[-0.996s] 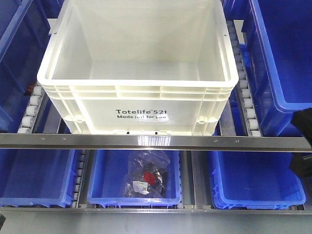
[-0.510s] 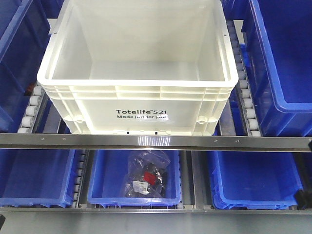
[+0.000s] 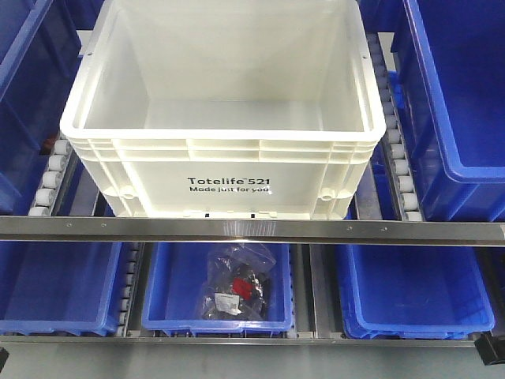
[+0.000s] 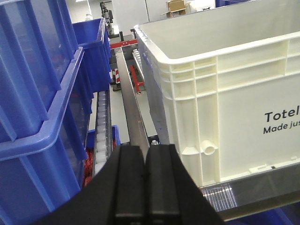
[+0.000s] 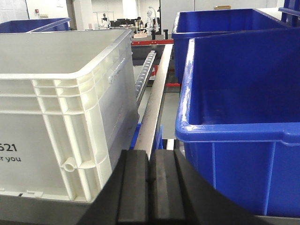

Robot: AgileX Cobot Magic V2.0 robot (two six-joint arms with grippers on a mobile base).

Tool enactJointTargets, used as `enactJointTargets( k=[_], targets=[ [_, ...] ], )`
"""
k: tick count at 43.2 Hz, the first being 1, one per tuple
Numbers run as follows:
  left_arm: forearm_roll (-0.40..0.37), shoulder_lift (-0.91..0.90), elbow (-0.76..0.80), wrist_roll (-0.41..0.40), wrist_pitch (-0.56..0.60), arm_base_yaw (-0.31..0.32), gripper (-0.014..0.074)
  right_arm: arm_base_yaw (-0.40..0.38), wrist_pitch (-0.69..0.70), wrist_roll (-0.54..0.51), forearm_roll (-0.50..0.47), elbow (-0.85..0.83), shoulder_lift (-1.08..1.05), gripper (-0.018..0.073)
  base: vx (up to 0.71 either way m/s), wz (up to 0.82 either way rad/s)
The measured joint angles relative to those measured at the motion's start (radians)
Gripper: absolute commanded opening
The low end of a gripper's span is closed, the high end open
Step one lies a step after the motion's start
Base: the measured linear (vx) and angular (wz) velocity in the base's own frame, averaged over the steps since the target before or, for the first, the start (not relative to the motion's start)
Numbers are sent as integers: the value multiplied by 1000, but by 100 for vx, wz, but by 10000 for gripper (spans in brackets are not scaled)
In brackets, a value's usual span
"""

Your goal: Place moving items into box and shelve

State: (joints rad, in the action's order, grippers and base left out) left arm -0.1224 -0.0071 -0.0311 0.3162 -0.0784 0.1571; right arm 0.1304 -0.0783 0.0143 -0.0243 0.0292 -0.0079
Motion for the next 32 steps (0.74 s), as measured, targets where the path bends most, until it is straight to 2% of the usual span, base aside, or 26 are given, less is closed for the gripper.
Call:
enactJointTargets(
  k=[32],
  targets=[
    [0,0,0,0,0,0,-7,0,-2,0,0,0,0,-8,0,0]
  ],
)
